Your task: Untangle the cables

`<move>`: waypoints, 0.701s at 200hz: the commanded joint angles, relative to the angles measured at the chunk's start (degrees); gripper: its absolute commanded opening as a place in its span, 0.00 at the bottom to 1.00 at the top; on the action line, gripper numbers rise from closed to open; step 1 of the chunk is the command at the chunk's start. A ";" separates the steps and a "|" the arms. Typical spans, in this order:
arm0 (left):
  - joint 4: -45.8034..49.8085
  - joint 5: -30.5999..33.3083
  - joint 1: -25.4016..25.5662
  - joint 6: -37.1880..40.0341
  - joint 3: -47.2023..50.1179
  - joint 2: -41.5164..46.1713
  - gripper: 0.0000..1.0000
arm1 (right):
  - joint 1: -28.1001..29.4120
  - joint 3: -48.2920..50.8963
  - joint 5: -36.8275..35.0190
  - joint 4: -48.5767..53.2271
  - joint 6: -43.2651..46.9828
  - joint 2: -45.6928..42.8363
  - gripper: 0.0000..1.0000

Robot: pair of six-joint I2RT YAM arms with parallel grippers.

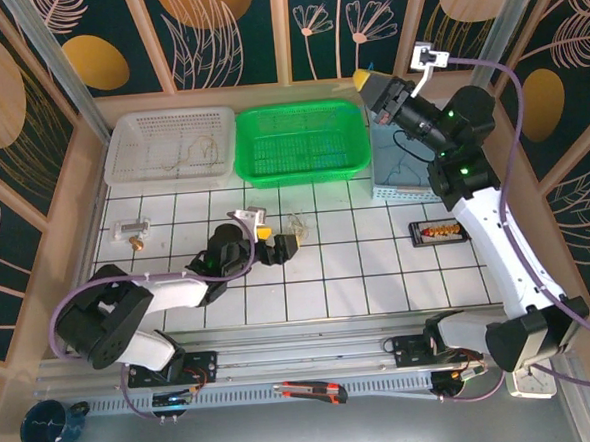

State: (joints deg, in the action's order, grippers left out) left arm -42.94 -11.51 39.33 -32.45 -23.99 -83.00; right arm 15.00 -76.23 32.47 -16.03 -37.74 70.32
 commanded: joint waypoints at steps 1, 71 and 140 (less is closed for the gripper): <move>2.33 0.72 0.13 -1.72 -1.14 3.77 0.99 | -2.36 2.39 -6.91 0.21 3.65 0.22 0.00; 8.48 3.25 0.11 -2.53 -3.32 11.49 0.99 | -12.15 8.27 -14.06 -3.46 4.82 8.20 0.00; 9.59 2.70 0.06 -3.63 -4.76 12.68 0.99 | -14.95 13.21 -21.64 -7.41 5.31 20.15 0.00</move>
State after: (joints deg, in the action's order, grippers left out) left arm -34.79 -8.91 39.33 -35.07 -27.22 -71.40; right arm 1.54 -62.48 14.74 -18.87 -33.89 87.53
